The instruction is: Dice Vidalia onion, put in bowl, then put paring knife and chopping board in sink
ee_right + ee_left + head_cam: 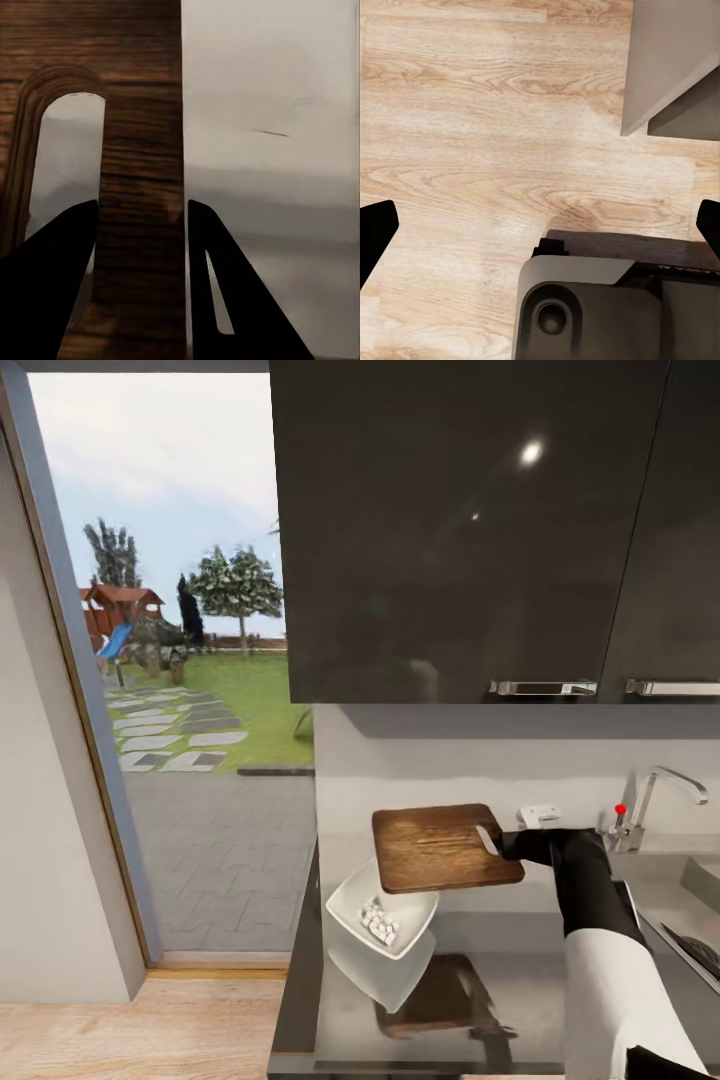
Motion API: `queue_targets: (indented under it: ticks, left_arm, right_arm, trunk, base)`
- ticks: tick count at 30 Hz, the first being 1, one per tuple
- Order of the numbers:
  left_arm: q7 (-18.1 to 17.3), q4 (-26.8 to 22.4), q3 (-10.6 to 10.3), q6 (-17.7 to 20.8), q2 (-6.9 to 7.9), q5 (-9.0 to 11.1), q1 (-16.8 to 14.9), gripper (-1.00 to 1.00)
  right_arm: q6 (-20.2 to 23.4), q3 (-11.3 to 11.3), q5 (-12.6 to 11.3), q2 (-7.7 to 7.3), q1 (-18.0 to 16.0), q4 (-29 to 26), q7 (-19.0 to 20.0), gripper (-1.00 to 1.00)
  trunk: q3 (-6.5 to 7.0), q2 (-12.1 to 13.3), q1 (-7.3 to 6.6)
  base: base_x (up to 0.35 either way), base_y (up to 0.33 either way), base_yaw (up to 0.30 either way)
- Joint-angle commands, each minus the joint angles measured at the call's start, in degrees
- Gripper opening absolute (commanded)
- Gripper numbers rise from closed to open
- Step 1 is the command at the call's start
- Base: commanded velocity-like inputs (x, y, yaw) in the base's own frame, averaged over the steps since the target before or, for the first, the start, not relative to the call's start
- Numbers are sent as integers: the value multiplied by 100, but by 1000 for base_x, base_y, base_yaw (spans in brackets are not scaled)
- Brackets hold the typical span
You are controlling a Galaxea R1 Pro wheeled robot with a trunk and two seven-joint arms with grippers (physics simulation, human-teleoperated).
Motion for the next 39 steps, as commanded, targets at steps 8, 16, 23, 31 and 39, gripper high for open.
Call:
queue_targets:
  ticks: [8,16,23,31,39]
  left_arm:
    - [3,22,-34,-56,-5,13,-6,100]
    - [5,22,-34,-67,-5,13,-6,100]
    - [4,22,-35,-59,-20,12,-6,100]
    - [5,22,-34,-58,-23,12,-6,100]
    - [6,22,-34,-58,-22,12,-6,100]
  right_arm:
    - [-161,-196,56,6,-3,24,49,-100]
    - [-164,-218,65,2,-2,25,49,-100]
    - [-164,-219,79,3,-3,25,47,-100]
    - [-164,-219,91,3,-3,25,1,-100]
    - [-156,-219,81,6,-3,25,-285,-100]
  trunk:
    - [-3,-5,2]
    - [-3,-5,2]
    - [-3,-5,2]
    - [-3,-5,2]
    - [-3,-5,2]
  base:
    - [0,0,0]
    - [-2,0,0]
    - [-155,-77,0]
    - [-201,-251,0]
    - [-126,-293,0]
